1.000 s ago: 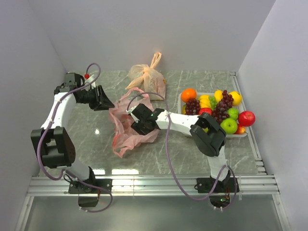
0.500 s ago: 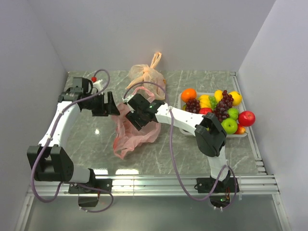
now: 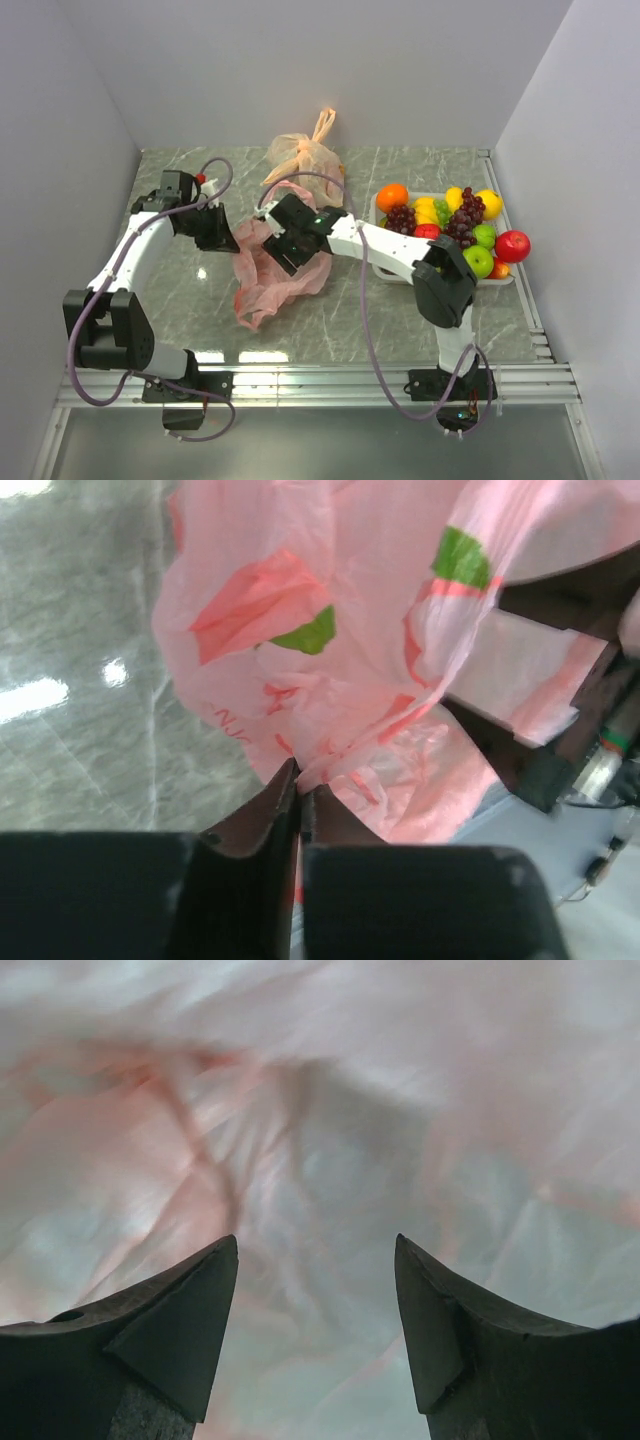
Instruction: Place the fake fruits into the plastic bag and tie a complex knot
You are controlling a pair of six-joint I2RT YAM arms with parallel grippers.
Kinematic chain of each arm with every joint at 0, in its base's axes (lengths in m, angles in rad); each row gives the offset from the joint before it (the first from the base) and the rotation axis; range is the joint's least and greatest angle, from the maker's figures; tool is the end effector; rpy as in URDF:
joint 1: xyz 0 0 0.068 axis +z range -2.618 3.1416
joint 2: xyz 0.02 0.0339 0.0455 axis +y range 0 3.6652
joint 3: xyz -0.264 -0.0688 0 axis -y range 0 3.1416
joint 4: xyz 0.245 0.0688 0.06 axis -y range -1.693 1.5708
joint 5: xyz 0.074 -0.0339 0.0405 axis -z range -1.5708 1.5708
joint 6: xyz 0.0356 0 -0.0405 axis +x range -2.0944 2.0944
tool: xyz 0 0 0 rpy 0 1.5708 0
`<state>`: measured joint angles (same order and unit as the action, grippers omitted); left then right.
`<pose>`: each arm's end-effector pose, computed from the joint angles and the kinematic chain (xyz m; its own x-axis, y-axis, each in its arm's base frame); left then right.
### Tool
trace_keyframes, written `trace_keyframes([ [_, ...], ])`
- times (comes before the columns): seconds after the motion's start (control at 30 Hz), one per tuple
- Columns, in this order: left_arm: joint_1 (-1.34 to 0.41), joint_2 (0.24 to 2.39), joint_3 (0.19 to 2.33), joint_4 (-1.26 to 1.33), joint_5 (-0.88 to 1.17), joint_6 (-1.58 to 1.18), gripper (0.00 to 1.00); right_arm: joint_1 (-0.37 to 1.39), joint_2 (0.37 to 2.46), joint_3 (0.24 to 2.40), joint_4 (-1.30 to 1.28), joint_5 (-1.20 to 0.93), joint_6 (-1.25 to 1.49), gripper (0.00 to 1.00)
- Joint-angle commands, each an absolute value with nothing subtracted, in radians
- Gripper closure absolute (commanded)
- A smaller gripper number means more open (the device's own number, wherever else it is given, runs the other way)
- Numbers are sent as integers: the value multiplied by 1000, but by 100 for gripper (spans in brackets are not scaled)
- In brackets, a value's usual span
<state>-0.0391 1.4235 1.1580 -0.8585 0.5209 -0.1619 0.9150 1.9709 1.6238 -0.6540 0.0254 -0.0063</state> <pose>0.2778 -0.0286 0.2737 -0.9295 -0.1036 -0.3541 0.1003 0.8528 -0.5126 0.2646 0.3424 0.2374 -0.5085 -0.6713 -0.5392 -0.7872 0.6162 -0.0248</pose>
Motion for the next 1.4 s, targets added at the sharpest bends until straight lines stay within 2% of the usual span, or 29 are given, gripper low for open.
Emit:
trace_keyframes([
  [0.0, -40, 1402, 1219, -827, 632, -193, 100, 879, 1740, 1635, -637, -189, -80, 29],
  [0.1, -40, 1404, 1235, -838, 640, -218, 100, 810, 1655, 1672, -655, -317, -91, 27],
  [0.13, -40, 1402, 1239, -839, 638, -219, 100, 784, 1626, 1722, -696, -404, -92, 7],
  [0.17, -40, 1398, 1241, -839, 638, -221, 100, 750, 1614, 1745, -718, -434, -94, 2],
  [0.27, -40, 1381, 1239, -819, 641, -227, 100, 632, 1554, 1793, -770, -460, -94, 1],
  [0.6, -40, 1341, 1207, -772, 649, -258, 100, 197, 1367, 1822, -986, -336, -182, 0],
  [0.7, -40, 1345, 1212, -773, 652, -253, 100, 7, 1286, 1806, -1058, -293, -244, 0],
  [0.87, -40, 1354, 1216, -767, 667, -249, 100, -291, 1287, 1818, -1201, -190, -327, 0],
  [1.13, -40, 1356, 1224, -755, 689, -245, 100, -535, 1354, 1672, -1122, -15, -357, 2],
  [1.37, -40, 1353, 1200, -741, 704, -264, 100, -646, 1405, 1539, -1005, -72, -385, 3],
])
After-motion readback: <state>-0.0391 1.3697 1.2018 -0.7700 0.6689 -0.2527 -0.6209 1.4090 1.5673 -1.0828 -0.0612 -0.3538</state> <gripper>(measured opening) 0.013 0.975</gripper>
